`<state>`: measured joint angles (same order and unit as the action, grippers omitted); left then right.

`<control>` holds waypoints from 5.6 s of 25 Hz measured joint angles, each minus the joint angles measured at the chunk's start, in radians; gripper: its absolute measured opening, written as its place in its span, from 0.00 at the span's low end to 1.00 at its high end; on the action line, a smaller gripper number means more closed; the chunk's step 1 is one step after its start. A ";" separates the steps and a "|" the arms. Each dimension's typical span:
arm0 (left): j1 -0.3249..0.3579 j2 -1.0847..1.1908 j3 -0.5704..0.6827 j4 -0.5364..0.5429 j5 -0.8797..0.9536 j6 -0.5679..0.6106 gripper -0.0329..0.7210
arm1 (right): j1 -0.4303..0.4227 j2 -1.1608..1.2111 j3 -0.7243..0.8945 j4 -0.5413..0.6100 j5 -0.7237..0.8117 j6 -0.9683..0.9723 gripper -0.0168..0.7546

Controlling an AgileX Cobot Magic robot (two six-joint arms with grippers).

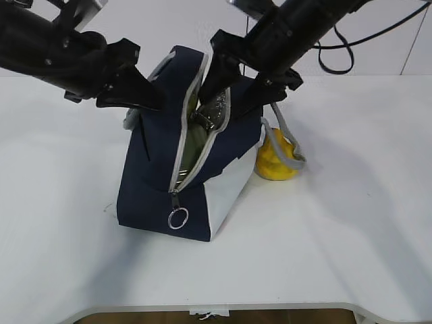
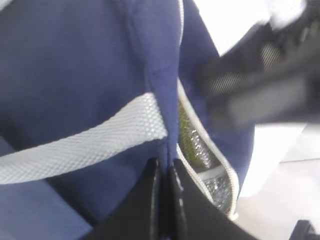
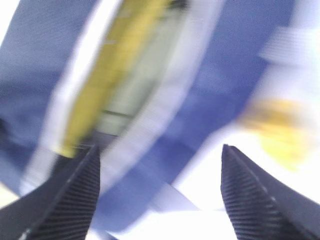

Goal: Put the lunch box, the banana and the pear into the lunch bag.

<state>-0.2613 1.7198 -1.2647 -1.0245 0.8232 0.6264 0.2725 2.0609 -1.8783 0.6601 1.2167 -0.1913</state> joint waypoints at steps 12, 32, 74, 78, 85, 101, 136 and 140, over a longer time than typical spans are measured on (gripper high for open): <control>0.000 0.000 0.000 0.091 0.023 0.000 0.04 | 0.000 -0.218 0.060 -0.493 0.015 0.123 0.76; 0.000 0.000 0.000 0.103 0.037 0.000 0.04 | 0.000 -0.248 0.189 -0.584 0.028 0.177 0.76; 0.000 0.000 0.000 0.113 0.052 0.000 0.04 | 0.000 -0.105 0.492 -0.392 -0.443 0.180 0.76; 0.000 0.000 0.000 0.115 0.056 0.000 0.04 | 0.000 -0.105 0.465 -0.436 -0.444 0.180 0.76; 0.000 0.000 0.000 0.117 0.062 0.000 0.04 | 0.000 -0.105 0.391 -0.500 -0.446 0.183 0.77; 0.000 0.000 0.000 0.119 0.068 0.000 0.04 | 0.000 -0.084 0.388 -0.564 -0.549 0.183 0.77; 0.000 0.000 0.000 0.121 0.070 0.000 0.04 | 0.000 -0.077 0.366 -0.594 -0.395 0.172 0.36; 0.000 0.000 0.000 0.121 0.071 0.000 0.04 | 0.000 -0.090 0.366 -0.600 -0.325 0.172 0.36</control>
<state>-0.2613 1.7198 -1.2647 -0.9038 0.8938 0.6264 0.2725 1.9708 -1.5124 0.0600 0.8912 -0.0196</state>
